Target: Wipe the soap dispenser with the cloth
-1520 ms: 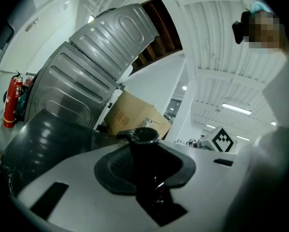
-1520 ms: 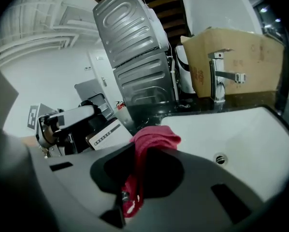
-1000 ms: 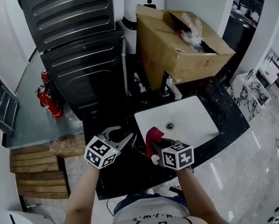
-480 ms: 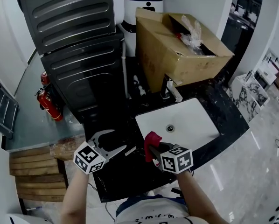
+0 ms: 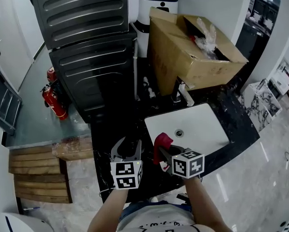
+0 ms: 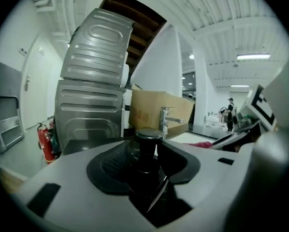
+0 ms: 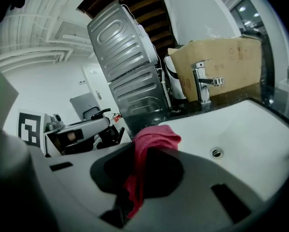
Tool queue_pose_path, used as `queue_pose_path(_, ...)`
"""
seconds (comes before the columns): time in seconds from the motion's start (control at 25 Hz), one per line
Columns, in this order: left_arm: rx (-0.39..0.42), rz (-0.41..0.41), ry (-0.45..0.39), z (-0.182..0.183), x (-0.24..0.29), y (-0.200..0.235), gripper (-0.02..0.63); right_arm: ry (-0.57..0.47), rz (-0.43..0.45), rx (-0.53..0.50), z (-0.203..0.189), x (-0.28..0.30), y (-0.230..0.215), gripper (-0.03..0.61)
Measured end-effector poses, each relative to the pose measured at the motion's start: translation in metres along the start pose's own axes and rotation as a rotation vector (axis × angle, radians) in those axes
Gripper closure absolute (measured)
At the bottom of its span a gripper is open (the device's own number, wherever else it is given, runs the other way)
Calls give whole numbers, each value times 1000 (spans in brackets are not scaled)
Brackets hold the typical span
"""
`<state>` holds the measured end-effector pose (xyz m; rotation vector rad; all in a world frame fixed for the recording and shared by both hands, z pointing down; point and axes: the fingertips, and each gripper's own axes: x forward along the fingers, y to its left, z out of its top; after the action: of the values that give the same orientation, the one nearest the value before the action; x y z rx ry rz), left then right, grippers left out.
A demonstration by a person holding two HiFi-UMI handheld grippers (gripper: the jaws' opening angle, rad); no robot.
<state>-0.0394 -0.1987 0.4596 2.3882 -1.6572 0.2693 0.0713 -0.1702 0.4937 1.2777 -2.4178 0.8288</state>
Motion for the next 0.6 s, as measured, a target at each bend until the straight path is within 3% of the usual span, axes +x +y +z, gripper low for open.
queue_pose_path(0.16, -14, 136, 33, 0, 4, 2, 451, 10, 0, 0, -4, -1, 1, 529)
queue_pose_path(0.28, 9, 128, 36, 2, 6, -1, 511, 16, 8, -5, -7, -2, 3, 529)
queue_pose_path(0.36, -44, 50, 1, 2, 3, 0, 511, 14, 19, -7, -7, -3, 5, 529)
queue_pose_path(0.52, -314, -203, -142, 7, -11, 15, 511, -1, 45, -1, -5, -6, 7, 529)
queue_pose_path(0.6, -418, -282, -198, 4, -20, 25, 511, -9, 64, 4, -3, -6, 12, 529)
